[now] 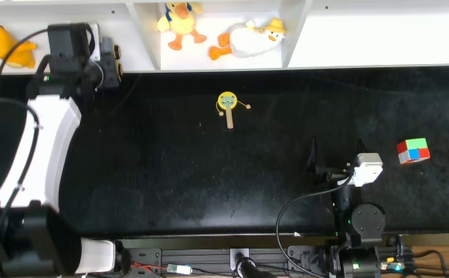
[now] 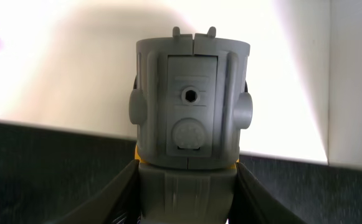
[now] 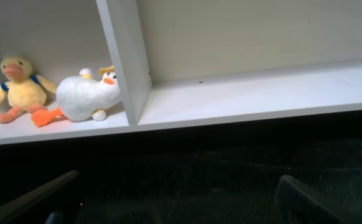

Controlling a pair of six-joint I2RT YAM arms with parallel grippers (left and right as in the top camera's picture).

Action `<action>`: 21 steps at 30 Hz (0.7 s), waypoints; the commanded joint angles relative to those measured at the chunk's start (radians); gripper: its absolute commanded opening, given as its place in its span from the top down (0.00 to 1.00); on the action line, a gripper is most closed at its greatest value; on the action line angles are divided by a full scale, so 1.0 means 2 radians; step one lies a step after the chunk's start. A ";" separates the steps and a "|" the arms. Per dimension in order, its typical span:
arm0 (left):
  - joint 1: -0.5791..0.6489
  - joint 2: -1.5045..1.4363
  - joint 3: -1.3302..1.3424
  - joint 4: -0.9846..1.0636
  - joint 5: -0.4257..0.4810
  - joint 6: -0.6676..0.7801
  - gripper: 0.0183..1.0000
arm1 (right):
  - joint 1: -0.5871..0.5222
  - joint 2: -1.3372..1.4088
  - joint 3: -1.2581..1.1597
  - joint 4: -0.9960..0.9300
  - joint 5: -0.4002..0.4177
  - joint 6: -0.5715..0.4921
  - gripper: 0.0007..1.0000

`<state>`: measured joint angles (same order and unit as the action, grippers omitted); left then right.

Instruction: Store Toys

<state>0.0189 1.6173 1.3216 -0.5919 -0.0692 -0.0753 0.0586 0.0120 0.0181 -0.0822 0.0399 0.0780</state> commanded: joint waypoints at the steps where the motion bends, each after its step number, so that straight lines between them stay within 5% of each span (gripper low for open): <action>1: -0.004 0.035 0.052 0.001 -0.008 0.011 0.75 | -0.003 -0.004 -0.007 0.002 -0.003 0.000 0.00; 11: -0.004 0.092 0.101 0.004 -0.018 0.013 0.74 | -0.003 -0.004 -0.007 0.002 -0.003 0.000 0.01; 12: -0.004 0.092 0.101 0.004 -0.019 0.013 0.70 | -0.003 -0.004 -0.007 0.002 -0.003 0.000 0.01; 17: -0.004 0.092 0.101 0.004 -0.024 0.013 0.02 | -0.003 -0.004 -0.007 0.002 -0.003 0.000 0.00; 21: -0.004 0.092 0.101 0.007 -0.025 0.013 0.00 | -0.003 -0.004 -0.007 0.002 -0.003 0.000 0.00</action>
<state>0.0189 1.7939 1.4754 -0.5938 -0.0998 -0.0639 0.0586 0.0120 0.0181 -0.0818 0.0402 0.0784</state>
